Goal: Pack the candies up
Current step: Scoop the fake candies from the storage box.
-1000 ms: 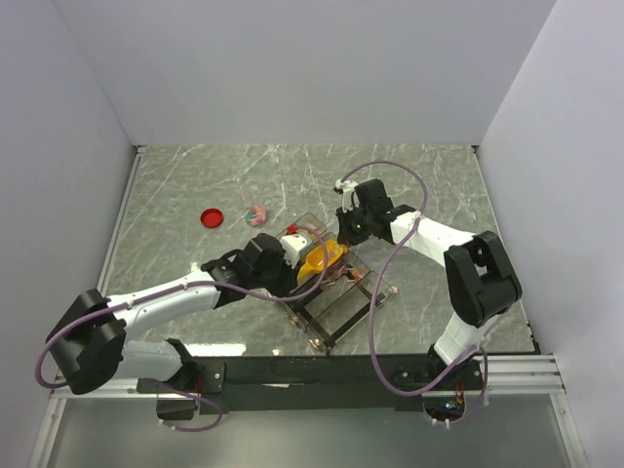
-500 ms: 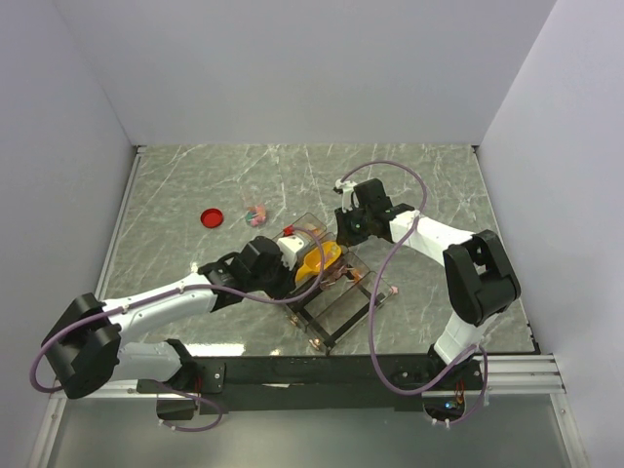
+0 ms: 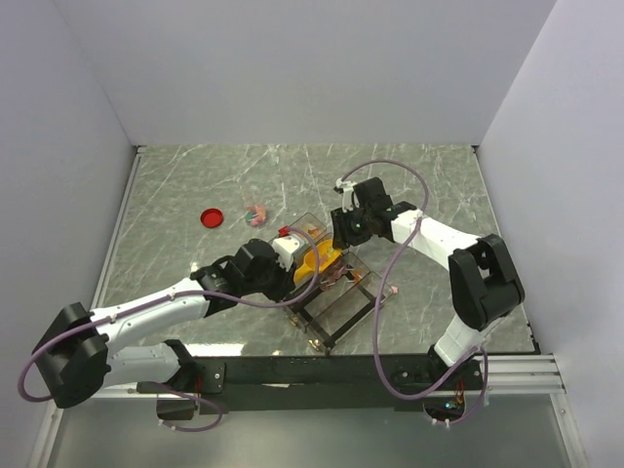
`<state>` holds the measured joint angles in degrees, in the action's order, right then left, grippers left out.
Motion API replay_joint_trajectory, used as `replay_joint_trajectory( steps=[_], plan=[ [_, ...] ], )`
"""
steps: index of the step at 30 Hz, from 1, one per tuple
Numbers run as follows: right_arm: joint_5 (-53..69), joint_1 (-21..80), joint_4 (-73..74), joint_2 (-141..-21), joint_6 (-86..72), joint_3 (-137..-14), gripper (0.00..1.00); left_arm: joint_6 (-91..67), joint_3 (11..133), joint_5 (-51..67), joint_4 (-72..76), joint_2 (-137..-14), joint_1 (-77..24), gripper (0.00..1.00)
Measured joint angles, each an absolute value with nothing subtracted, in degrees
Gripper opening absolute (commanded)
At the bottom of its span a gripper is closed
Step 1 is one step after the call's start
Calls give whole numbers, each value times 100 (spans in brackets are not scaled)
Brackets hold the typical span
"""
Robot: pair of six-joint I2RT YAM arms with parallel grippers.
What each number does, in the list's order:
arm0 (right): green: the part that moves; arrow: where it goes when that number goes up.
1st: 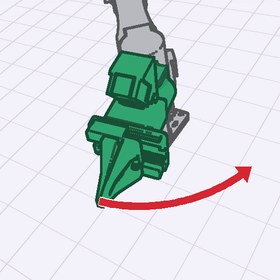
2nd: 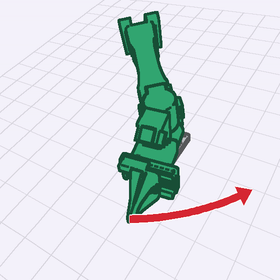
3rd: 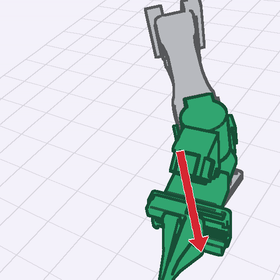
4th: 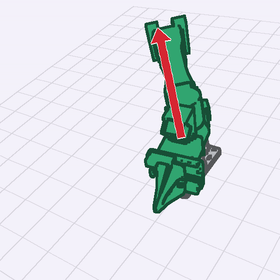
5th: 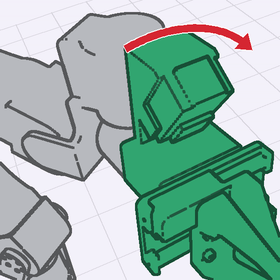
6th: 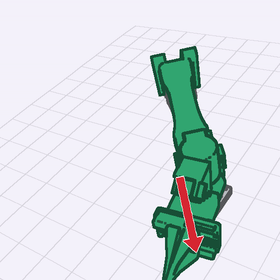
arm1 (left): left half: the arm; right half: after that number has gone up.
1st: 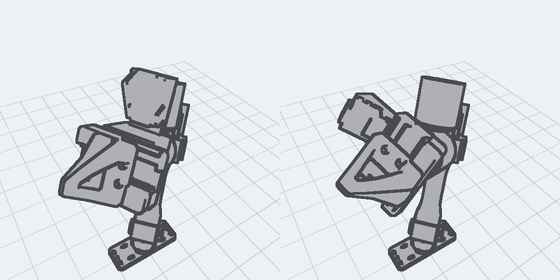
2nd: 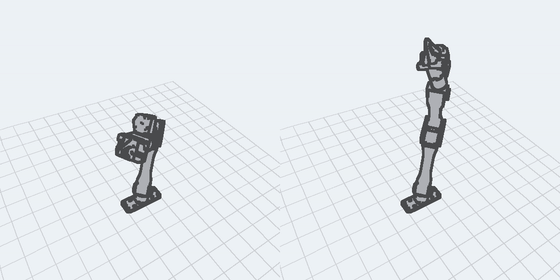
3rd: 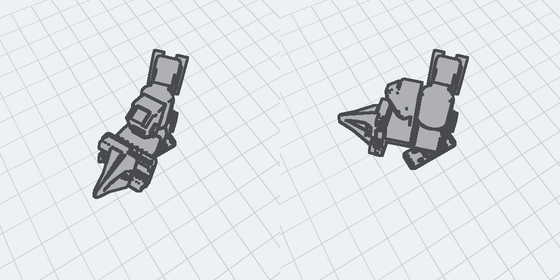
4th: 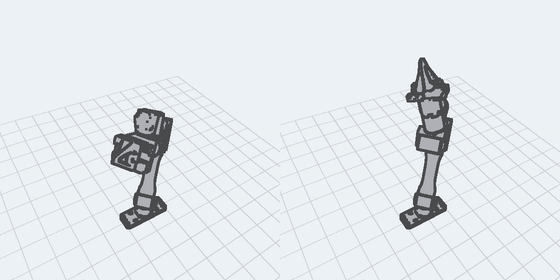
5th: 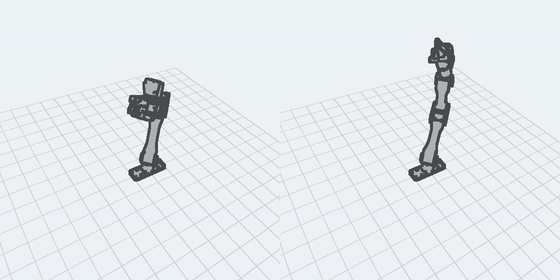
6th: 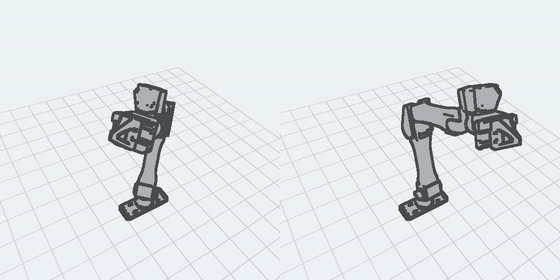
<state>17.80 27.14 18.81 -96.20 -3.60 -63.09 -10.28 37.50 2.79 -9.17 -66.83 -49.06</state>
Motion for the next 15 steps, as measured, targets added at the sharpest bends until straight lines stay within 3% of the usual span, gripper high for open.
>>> replay_joint_trajectory(
  steps=[15],
  plan=[
    [1299,2714,2185,-8329,-626,-6361,68,-1033,3776,141,-1072,-6158,-4936,1]
  ],
)
